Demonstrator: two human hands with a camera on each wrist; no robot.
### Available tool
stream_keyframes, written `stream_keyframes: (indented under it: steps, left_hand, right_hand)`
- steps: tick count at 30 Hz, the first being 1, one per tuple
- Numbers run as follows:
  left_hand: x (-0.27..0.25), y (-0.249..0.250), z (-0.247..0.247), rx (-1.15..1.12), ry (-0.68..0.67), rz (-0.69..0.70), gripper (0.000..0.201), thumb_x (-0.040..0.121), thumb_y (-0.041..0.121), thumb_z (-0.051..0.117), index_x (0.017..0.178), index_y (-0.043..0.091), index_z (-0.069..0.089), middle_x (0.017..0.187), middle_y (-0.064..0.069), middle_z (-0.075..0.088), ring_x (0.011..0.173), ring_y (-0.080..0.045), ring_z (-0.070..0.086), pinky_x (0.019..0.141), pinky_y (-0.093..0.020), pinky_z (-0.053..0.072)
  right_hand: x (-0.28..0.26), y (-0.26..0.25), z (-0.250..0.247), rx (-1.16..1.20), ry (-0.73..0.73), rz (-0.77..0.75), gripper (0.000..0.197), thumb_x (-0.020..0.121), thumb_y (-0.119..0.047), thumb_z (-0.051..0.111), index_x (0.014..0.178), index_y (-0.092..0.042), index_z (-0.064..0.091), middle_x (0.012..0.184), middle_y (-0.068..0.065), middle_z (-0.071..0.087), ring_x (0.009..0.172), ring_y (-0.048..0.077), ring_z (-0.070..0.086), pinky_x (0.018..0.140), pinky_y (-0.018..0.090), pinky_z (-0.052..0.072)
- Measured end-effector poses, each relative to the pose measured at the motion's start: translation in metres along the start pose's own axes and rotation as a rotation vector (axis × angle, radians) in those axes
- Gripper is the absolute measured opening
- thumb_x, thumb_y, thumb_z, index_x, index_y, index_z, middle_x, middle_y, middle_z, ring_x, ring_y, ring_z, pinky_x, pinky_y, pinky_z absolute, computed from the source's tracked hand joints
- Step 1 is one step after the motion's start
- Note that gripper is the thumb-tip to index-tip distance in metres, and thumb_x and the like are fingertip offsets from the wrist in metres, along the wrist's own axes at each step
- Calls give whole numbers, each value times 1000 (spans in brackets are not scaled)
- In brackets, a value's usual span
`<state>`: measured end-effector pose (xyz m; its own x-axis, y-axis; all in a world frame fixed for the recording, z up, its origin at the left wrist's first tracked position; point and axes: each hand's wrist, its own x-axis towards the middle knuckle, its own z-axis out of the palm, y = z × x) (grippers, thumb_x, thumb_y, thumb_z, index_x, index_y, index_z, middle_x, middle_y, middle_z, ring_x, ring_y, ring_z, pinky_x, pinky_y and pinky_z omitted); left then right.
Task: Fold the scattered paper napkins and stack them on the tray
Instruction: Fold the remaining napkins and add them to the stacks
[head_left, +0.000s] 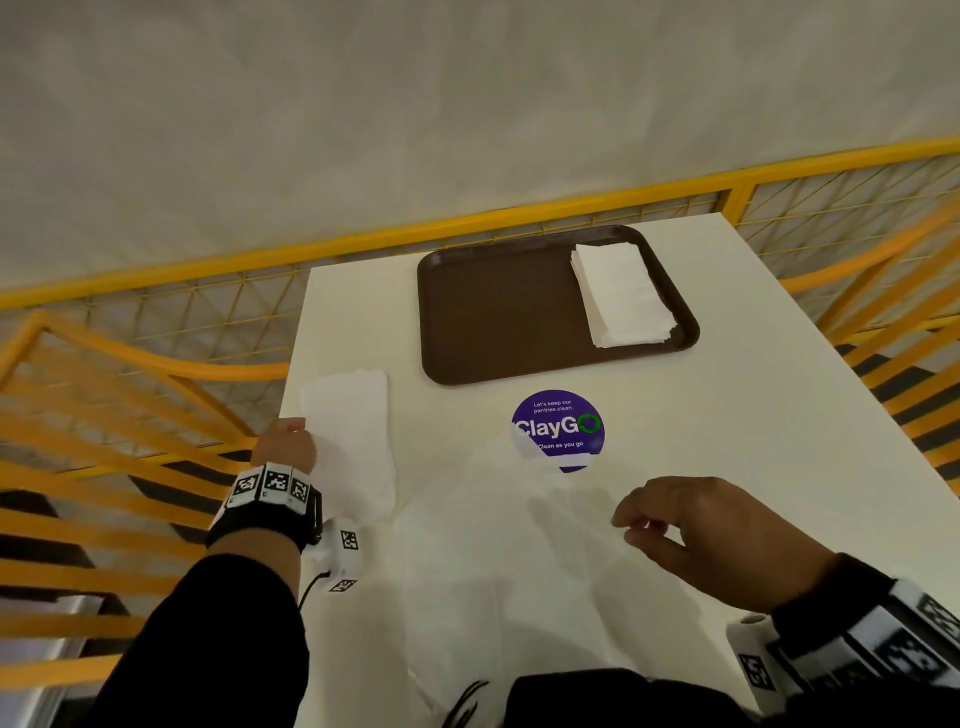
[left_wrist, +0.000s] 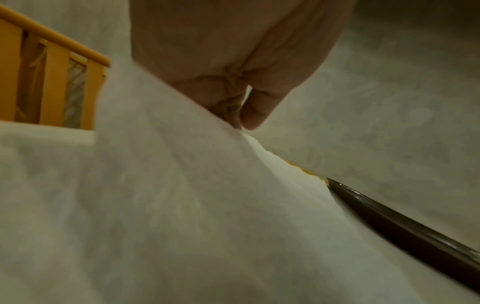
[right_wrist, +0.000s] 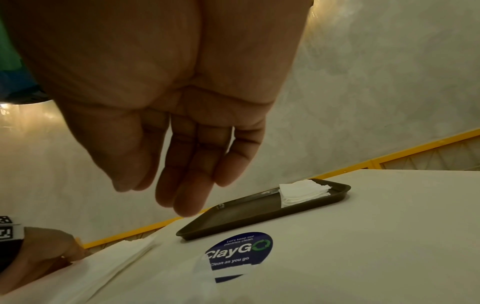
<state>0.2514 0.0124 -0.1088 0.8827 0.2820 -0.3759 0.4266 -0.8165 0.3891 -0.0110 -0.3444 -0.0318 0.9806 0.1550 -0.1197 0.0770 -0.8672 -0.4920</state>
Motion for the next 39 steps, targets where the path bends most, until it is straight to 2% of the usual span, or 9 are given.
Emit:
stream_keyframes:
  steps: [5,10,13,17,22,29,33,36,39]
  left_hand:
    - [-8,-7,1,-226,66,-32,35,86,13,60,121,20,56,117,-15,63,92,-31,58,82,-38,49]
    - [-30,3,3,-117,107,3,65,72,29,76,128,20,45,131,-15,53,118,-37,51,97,-49,46]
    - [-72,14,19,89,175,303,45,74,39,69,113,21,54,115,-9,57,109,-33,54,91,-45,47]
    - [-124,19,59,172,-296,779,53,71,58,48,107,23,62,110,3,60,106,-20,54,95,-33,42]
    - [-144,45,89,473,-256,732,60,76,50,66,128,28,45,127,6,49,120,-20,43,102,-39,35]
    - [-143,70,89,668,-298,742,29,70,47,70,86,29,53,98,5,49,106,-20,44,89,-34,37]
    - [-150,73,74,389,-392,805,30,76,33,69,64,28,42,72,10,49,78,-16,51,64,-24,36]
    - [-158,77,42,47,-443,821,19,75,30,71,73,32,53,82,3,65,77,-17,59,71,-28,45]
    - [-166,80,10,-487,-464,692,9,79,16,72,83,17,64,87,-11,71,75,-22,64,71,-33,50]
  right_hand:
    - [-2,0,0,10,-49,35,12,89,-34,59,99,-36,65,78,-26,56,74,-2,59,73,19,49]
    - [-1,11,13,11,-118,101,20,89,-38,59,108,-37,61,85,-25,53,78,-2,55,79,16,45]
    - [-2,16,28,-45,-253,158,32,88,-45,57,119,-37,53,98,-21,49,87,-1,46,82,14,36]
    - [-2,12,38,-33,-342,185,36,87,-47,57,121,-36,53,100,-18,49,88,2,45,81,16,36]
    - [-3,8,35,-21,-318,190,34,87,-45,58,120,-36,54,99,-17,52,86,3,48,82,18,40]
    - [-18,17,24,-12,-274,228,34,87,-44,59,119,-36,54,98,-17,52,86,2,47,83,18,41]
    - [-24,23,25,19,-220,243,41,84,-48,61,123,-38,51,106,-16,54,91,0,48,84,15,38]
    - [-24,25,26,238,-124,288,75,70,-60,70,135,-41,37,121,-19,49,107,-3,49,91,16,38]
    - [-17,27,25,675,-33,372,103,50,-66,79,138,-41,32,130,-16,47,118,1,50,99,27,43]
